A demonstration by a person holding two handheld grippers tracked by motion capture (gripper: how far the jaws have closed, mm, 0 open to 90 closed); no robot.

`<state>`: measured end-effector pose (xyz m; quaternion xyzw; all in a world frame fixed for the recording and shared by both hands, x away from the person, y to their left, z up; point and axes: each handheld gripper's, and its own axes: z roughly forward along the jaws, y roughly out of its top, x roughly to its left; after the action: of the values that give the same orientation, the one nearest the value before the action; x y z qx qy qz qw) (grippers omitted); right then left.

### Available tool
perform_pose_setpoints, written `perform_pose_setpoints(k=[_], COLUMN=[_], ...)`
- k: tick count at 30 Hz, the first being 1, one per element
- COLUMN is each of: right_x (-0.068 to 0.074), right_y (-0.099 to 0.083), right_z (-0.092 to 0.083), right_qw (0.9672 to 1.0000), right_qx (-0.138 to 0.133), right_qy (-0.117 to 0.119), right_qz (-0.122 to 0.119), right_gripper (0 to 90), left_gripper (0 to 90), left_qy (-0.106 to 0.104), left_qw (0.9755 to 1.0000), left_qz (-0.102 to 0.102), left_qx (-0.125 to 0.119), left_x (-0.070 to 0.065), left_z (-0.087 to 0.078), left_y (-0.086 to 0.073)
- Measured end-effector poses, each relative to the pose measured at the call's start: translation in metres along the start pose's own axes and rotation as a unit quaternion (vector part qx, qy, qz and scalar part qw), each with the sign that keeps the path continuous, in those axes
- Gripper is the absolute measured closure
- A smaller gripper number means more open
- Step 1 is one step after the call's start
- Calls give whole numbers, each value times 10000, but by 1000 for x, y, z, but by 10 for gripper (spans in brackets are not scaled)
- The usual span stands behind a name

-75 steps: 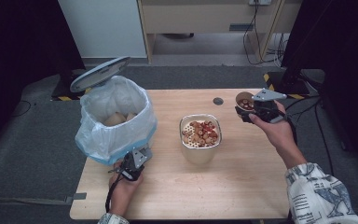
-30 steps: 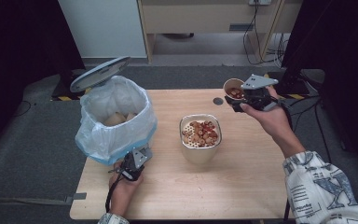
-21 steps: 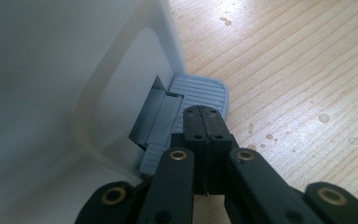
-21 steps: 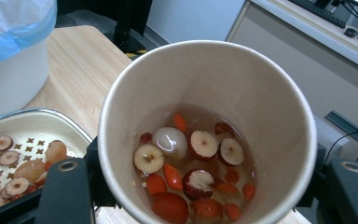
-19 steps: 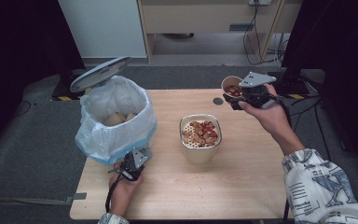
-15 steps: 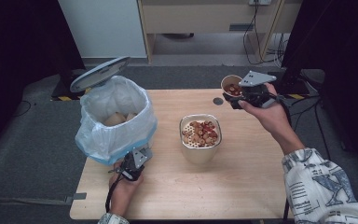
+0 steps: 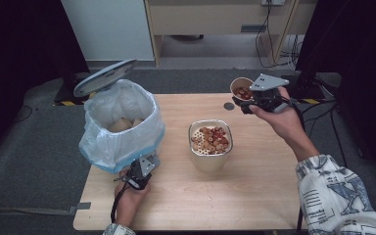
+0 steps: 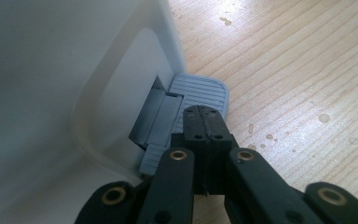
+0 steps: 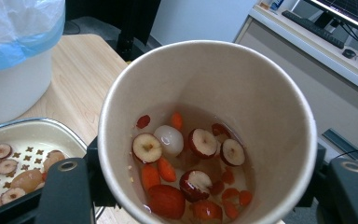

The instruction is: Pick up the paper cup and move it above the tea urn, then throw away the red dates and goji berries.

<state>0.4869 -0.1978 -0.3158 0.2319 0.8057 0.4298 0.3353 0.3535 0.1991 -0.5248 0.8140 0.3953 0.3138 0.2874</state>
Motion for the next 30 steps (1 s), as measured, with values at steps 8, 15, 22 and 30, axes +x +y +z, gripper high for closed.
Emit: perform_pose_setpoints(k=[8, 15, 22, 30], right_x=[2, 3, 9, 15], right_y=[3, 7, 14, 16], right_z=[3, 4, 7, 9], right_qw=[10000, 10000, 9996, 9990], right_qx=[9, 2, -4, 29], right_qy=[9, -12, 110, 185], right_qz=[-67, -89, -278, -399], right_gripper=[321, 321, 321, 321], left_gripper=[894, 894, 894, 894], left_qy=[1, 2, 3, 9], left_qw=[10000, 10000, 10000, 10000], left_qz=[-3, -14, -15, -28], left_qx=[-3, -12, -11, -26], left_x=[0, 0, 0, -1], left_z=[0, 0, 0, 0], left_y=[0, 0, 0, 0])
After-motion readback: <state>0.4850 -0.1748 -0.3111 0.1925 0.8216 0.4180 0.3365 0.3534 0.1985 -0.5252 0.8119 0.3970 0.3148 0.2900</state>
